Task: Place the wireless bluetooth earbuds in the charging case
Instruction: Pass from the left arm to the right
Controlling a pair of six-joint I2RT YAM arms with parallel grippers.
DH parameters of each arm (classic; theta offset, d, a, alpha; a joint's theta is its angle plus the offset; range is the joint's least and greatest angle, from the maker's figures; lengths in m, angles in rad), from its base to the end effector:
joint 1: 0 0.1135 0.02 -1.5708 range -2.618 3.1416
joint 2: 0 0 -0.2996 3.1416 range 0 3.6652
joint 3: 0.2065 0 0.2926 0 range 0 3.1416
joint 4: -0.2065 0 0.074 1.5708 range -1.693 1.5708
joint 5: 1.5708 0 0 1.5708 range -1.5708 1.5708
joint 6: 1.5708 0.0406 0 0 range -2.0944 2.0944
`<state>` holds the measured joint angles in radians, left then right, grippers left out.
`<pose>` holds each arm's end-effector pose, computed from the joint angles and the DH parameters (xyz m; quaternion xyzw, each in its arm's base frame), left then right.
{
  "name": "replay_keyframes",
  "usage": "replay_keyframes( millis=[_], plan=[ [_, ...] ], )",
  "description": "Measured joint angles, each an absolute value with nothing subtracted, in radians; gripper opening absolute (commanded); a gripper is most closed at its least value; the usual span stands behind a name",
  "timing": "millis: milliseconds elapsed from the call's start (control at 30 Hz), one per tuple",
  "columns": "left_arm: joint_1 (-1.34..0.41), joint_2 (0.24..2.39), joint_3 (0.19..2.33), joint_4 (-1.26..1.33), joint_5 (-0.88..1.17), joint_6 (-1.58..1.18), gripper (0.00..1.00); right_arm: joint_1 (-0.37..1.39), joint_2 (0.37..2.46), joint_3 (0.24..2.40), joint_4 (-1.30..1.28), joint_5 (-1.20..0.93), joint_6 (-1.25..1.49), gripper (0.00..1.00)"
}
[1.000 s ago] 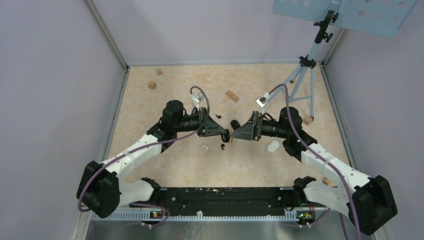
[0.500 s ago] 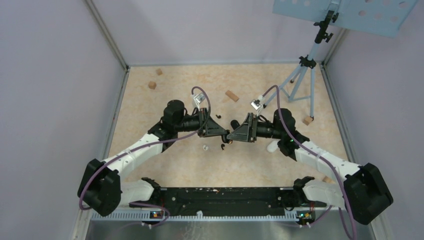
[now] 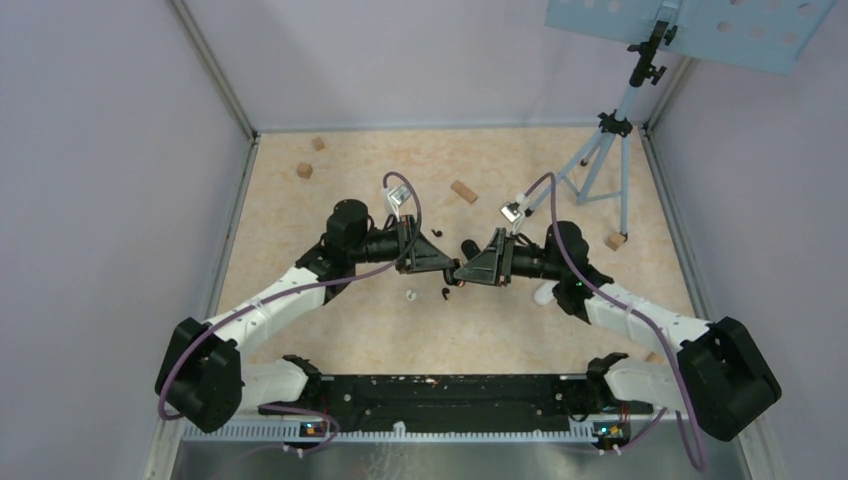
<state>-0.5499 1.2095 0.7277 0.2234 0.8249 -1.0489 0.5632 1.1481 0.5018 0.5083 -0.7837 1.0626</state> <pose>0.2350 -0.1790 0.2883 0.0578 0.7638 -0.6221 0.1620 0.2076 0.1650 0.2480 -0.0708 0.7374 0.6388 0.2080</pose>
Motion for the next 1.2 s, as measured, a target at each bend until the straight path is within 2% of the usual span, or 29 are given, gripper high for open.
replay_keyframes(
  millis=[100, 233, 267, 300, 333, 367, 400, 433, 467, 700, 933, 1200],
  plan=[
    [-0.550, 1.209, 0.728, 0.231, 0.830, -1.049, 0.00, 0.563, 1.155, 0.491, 0.540, -0.784, 1.079, 0.39],
    [-0.547, 1.219, 0.731, 0.236, 0.846, -1.049, 0.00, 0.563, 1.165, 0.479, 0.563, -0.779, 1.102, 0.24],
    [-0.546, 1.221, 0.732, 0.236, 0.848, -1.049, 0.04, 0.563, 1.166, 0.477, 0.565, -0.778, 1.104, 0.20],
    [-0.545, 1.222, 0.732, 0.236, 0.849, -1.049, 0.20, 0.563, 1.166, 0.475, 0.570, -0.778, 1.106, 0.15],
    [-0.545, 1.222, 0.732, 0.236, 0.849, -1.049, 0.48, 0.563, 1.166, 0.470, 0.578, -0.775, 1.112, 0.09],
    [-0.545, 1.222, 0.732, 0.236, 0.849, -1.049, 0.69, 0.563, 1.166, 0.469, 0.582, -0.776, 1.116, 0.02],
    [-0.544, 1.222, 0.732, 0.236, 0.849, -1.043, 0.82, 0.563, 1.166, 0.468, 0.585, -0.775, 1.120, 0.00],
    [-0.543, 1.222, 0.733, 0.232, 0.847, -1.037, 0.92, 0.563, 1.166, 0.467, 0.587, -0.770, 1.121, 0.00],
    [-0.541, 1.222, 0.735, 0.222, 0.846, -1.036, 0.98, 0.563, 1.166, 0.466, 0.585, -0.768, 1.122, 0.00],
    [-0.530, 1.181, 0.772, 0.076, 0.787, -0.927, 0.99, 0.563, 1.166, 0.466, 0.568, -0.743, 1.124, 0.00],
    [-0.530, 1.092, 0.755, 0.072, 0.768, -0.872, 0.87, 0.563, 1.166, 0.466, 0.573, -0.739, 1.139, 0.00],
    [-0.530, 1.102, 0.705, 0.141, 0.803, -0.894, 0.72, 0.563, 1.168, 0.465, 0.656, -0.752, 1.190, 0.00]
  ],
)
